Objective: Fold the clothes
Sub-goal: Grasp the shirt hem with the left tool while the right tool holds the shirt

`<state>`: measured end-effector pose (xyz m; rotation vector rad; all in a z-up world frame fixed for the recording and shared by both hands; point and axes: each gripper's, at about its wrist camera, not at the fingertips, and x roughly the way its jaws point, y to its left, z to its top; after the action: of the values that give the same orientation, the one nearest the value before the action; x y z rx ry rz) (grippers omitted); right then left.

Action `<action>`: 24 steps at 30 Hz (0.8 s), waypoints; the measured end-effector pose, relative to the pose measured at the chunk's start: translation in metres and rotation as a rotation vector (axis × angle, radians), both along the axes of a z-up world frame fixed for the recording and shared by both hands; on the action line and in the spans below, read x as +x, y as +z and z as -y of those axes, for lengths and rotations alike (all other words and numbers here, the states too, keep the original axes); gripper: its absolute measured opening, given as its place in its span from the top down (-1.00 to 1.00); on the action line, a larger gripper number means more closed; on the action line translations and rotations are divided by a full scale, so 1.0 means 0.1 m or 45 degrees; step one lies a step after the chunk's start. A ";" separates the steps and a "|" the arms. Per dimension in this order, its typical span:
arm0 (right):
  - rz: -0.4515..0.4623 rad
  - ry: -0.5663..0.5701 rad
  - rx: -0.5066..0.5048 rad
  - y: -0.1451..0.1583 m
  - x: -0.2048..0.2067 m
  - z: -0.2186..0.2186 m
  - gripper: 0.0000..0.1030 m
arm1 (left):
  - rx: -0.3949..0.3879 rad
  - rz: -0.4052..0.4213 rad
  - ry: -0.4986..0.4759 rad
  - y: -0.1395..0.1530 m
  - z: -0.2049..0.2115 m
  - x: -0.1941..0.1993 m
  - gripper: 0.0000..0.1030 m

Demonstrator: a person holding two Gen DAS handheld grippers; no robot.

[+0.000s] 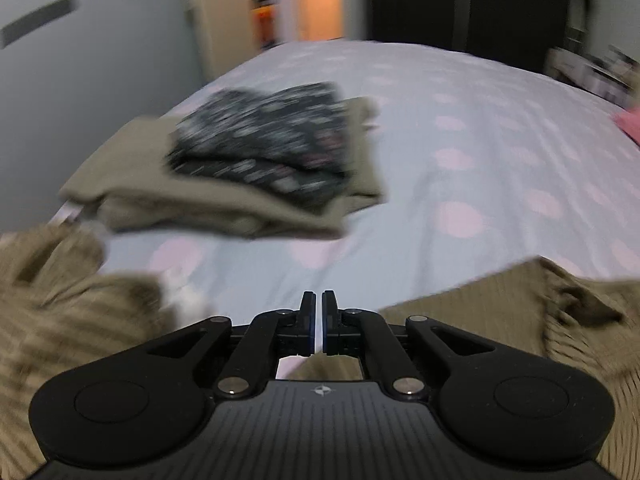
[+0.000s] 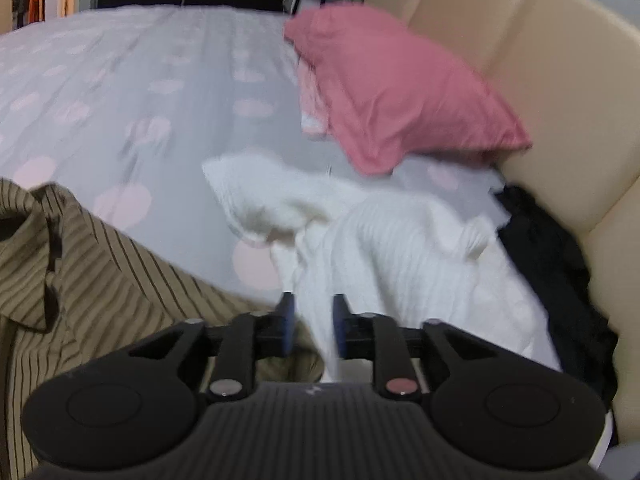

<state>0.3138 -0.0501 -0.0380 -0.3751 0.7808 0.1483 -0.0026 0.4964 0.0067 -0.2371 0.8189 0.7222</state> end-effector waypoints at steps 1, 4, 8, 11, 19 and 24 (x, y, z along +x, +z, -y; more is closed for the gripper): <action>0.024 0.020 0.025 0.05 -0.03 -0.02 0.49 | 0.010 0.003 -0.064 0.02 0.07 0.04 0.92; -0.011 0.118 0.167 0.11 -0.08 -0.13 0.49 | 0.012 0.014 -0.237 0.01 0.33 0.21 0.76; -0.088 0.267 0.262 0.06 -0.17 -0.45 0.45 | -0.017 0.043 -0.438 0.01 0.69 0.49 0.48; -0.136 0.378 0.321 0.01 -0.20 -0.69 0.26 | -0.002 0.040 -0.579 -0.05 0.96 0.74 0.19; -0.200 0.552 0.322 -0.32 -0.14 -1.39 -0.03 | 0.154 -0.176 -0.882 -0.57 1.53 1.39 0.06; -0.180 0.664 0.244 -0.52 -0.06 -1.75 -0.22 | 0.161 -0.233 -0.901 -0.84 1.55 1.69 0.08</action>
<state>0.3076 0.1250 -0.0897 -0.3820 0.7870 0.7395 0.1665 0.3415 -0.0775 0.2345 0.9489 0.1257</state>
